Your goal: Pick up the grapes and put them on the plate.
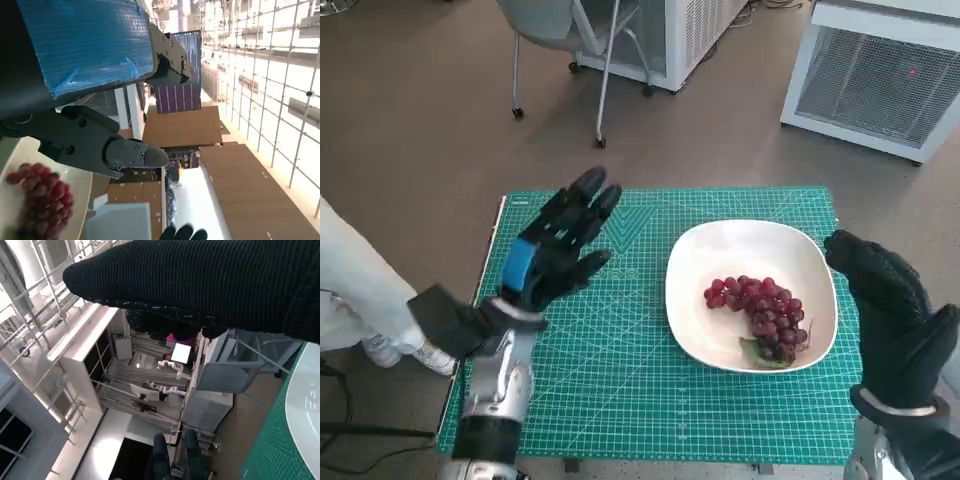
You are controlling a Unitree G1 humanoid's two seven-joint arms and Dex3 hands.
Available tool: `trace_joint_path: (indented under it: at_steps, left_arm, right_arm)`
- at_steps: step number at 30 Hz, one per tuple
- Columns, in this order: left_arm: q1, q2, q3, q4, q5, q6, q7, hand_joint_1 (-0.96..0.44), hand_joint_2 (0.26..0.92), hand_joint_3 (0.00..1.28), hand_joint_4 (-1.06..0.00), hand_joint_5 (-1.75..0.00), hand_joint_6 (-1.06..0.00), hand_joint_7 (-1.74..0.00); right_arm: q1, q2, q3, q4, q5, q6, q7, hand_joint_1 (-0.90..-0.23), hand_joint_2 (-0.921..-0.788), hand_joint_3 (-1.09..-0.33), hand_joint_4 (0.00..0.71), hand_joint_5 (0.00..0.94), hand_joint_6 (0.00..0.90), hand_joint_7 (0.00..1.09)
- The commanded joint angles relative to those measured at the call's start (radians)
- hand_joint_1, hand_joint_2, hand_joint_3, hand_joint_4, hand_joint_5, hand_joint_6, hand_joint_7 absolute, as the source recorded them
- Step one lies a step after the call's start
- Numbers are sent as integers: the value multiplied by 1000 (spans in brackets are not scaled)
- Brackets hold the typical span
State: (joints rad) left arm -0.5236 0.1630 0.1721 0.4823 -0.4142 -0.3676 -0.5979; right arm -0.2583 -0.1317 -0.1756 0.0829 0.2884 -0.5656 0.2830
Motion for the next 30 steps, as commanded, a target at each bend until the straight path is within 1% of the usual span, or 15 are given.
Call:
trace_joint_path:
  at_steps: [1, 8, 18, 30]
  left_arm:
    - [57, 8, 16, -67, -5, 17, 9, -351, 921, 231, -312, -9, -397, -8]
    - [102, 4, 20, -124, 6, 21, 36, -341, 921, 236, -315, -8, -384, -1]
    - [123, -3, 20, -175, 2, 57, 62, -324, 921, 253, -310, -4, -380, -3]
    - [143, -3, 8, -189, 17, 51, 52, -301, 921, 269, -313, -4, -383, -5]
  right_arm:
    - [-2, -4, 2, 31, -9, 1, 7, -478, -921, -528, 567, 5, 208, 652]
    - [-13, -5, 7, 54, -8, -17, 18, -478, -921, -531, 566, 5, 207, 653]
    - [-27, -6, 9, 81, 1, -34, 33, -480, -921, -532, 568, 5, 206, 655]
    - [-32, -8, 6, 92, 17, -41, 57, -481, -921, -533, 574, 8, 202, 660]
